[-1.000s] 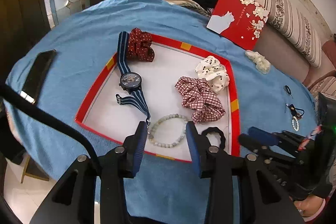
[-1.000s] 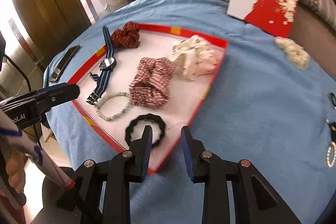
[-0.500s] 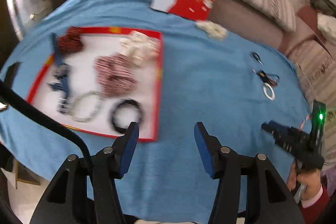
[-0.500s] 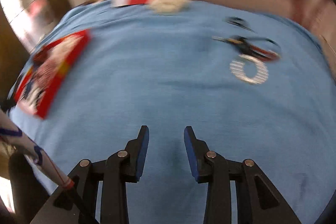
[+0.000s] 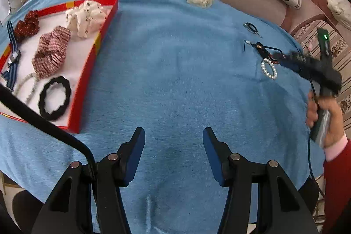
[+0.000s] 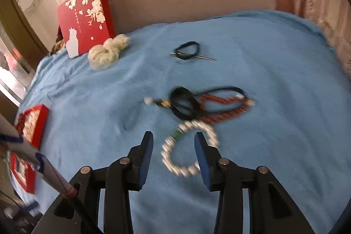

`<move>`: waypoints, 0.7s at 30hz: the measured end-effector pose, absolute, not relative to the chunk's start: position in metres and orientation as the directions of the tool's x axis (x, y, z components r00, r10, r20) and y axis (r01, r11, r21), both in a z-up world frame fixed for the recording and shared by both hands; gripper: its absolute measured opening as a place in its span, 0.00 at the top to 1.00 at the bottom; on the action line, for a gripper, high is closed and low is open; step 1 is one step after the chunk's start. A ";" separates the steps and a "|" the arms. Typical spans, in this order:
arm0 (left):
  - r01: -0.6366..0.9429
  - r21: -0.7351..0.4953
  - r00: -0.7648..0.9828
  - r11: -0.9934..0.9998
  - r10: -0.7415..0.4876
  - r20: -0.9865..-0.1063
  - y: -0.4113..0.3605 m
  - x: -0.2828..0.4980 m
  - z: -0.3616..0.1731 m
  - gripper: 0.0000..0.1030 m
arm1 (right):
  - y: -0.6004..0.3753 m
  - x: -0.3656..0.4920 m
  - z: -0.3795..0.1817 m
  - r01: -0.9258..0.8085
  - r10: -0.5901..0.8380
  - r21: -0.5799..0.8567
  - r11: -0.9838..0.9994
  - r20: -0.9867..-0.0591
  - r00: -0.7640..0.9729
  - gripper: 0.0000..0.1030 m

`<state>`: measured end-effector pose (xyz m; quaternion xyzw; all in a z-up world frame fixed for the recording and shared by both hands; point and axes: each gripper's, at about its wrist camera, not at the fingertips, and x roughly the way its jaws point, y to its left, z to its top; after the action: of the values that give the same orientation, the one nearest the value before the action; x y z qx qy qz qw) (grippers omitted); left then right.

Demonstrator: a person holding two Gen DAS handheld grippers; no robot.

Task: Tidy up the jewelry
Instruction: 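Withdraw both tools from the tray toward the remaining loose jewelry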

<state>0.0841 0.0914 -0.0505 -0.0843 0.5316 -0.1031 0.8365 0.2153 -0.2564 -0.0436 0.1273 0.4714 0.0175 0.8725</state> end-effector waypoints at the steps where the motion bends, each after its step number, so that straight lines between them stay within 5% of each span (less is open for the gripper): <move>1: 0.079 -0.254 0.409 0.964 -0.264 -0.873 0.091 0.085 -0.053 0.48 | -0.257 0.222 -0.046 0.105 0.154 0.253 0.962 -0.816 0.557 0.58; 6: 0.066 -0.268 0.399 0.961 -0.272 -0.876 0.094 0.091 -0.062 0.48 | -0.272 0.252 -0.067 0.260 0.136 0.320 0.911 -0.828 0.544 0.49; 7: 0.063 -0.269 0.398 0.961 -0.271 -0.876 0.095 0.091 -0.063 0.48 | -0.274 0.255 -0.070 0.281 0.134 0.330 0.901 -0.829 0.544 0.59; 8: 0.060 -0.267 0.398 0.962 -0.269 -0.877 0.096 0.091 -0.064 0.48 | -0.276 0.259 -0.073 0.295 0.142 0.342 0.892 -0.832 0.537 0.86; 9: 0.058 -0.266 0.399 0.962 -0.266 -0.877 0.097 0.091 -0.064 0.48 | -0.275 0.263 -0.076 0.300 0.156 0.352 0.887 -0.837 0.524 0.93; 21: 0.003 -0.287 0.437 0.958 -0.259 -0.861 0.121 0.074 -0.051 0.48 | -0.177 0.199 -0.033 -0.045 0.540 0.585 0.810 -0.713 0.448 0.95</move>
<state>0.0739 0.1209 -0.0511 -0.1223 0.5248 -0.0780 0.8388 0.1991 -0.1770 -0.0329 0.2507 0.4937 0.1798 0.8131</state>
